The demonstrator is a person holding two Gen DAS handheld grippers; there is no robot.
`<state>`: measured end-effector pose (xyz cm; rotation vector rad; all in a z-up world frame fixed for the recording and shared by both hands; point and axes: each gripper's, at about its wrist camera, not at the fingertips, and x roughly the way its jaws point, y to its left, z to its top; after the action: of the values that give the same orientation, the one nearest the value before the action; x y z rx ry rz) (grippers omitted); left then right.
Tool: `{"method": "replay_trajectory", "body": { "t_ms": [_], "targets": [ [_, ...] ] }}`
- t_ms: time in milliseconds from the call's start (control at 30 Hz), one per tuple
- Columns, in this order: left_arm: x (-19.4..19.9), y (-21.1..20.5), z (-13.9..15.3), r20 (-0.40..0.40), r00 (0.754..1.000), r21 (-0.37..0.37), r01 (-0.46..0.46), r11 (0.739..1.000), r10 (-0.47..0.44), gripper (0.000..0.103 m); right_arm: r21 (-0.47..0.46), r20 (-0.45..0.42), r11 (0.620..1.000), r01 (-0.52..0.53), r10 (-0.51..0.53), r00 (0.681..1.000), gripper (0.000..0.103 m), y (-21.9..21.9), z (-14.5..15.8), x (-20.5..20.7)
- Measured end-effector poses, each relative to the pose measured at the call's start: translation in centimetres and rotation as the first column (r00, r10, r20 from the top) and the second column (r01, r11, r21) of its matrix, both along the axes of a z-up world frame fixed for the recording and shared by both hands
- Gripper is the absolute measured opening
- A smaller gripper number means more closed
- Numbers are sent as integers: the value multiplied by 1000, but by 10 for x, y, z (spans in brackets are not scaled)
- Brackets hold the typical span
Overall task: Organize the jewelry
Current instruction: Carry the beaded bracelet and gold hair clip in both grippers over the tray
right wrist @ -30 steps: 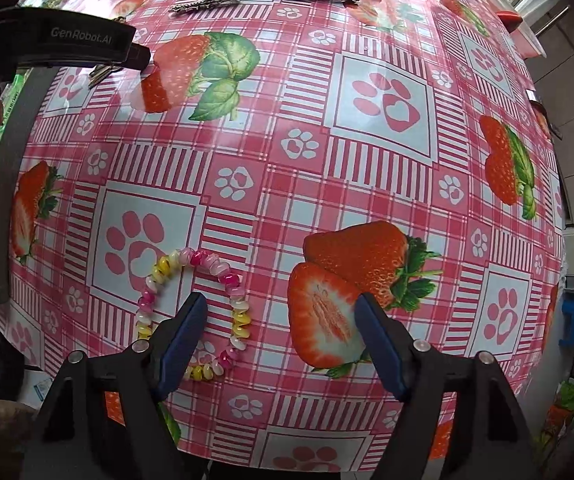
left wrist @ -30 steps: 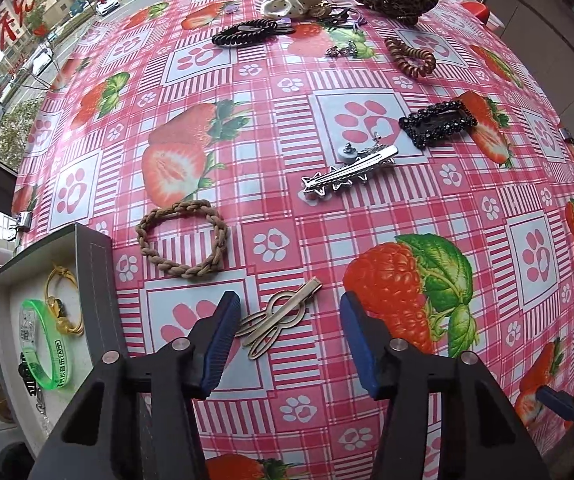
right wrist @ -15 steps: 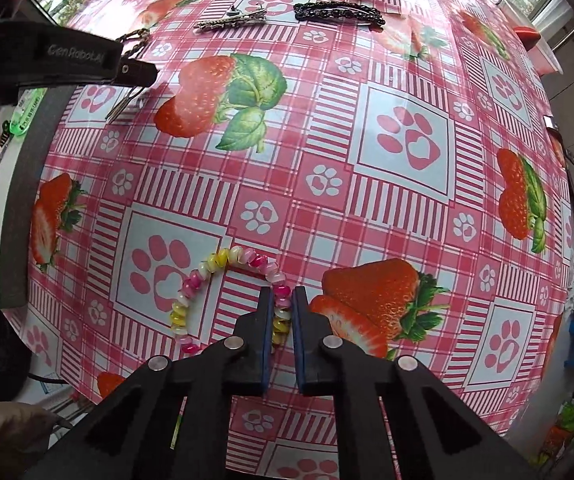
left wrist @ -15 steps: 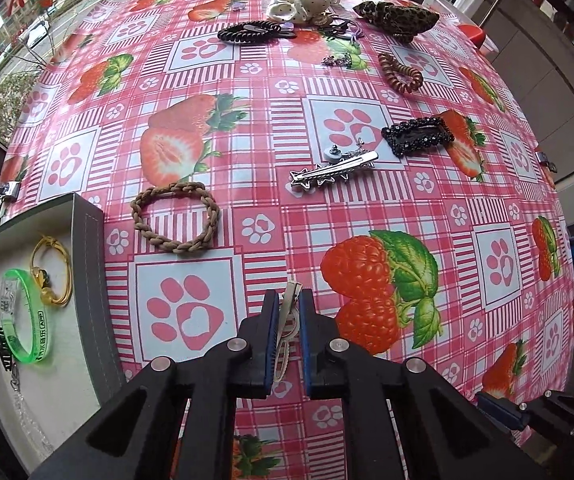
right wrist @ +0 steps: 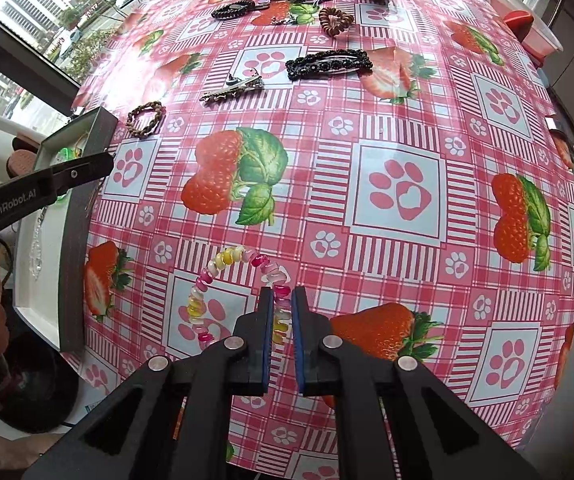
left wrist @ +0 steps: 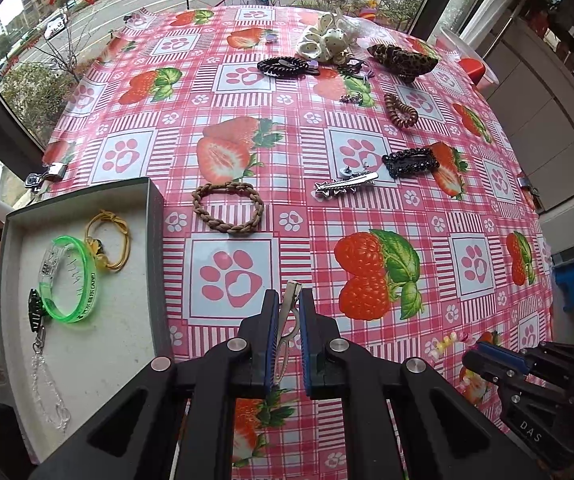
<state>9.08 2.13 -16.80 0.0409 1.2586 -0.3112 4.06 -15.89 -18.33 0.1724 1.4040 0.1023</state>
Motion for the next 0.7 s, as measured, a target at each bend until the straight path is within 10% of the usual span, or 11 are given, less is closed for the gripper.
{"method": "replay_trajectory", "body": {
  "t_ms": [700],
  "targets": [
    [-64,141,18,13,964,40,-264,964,264,16,99,95,974,-205,196,976,9,93,44,19]
  ]
}}
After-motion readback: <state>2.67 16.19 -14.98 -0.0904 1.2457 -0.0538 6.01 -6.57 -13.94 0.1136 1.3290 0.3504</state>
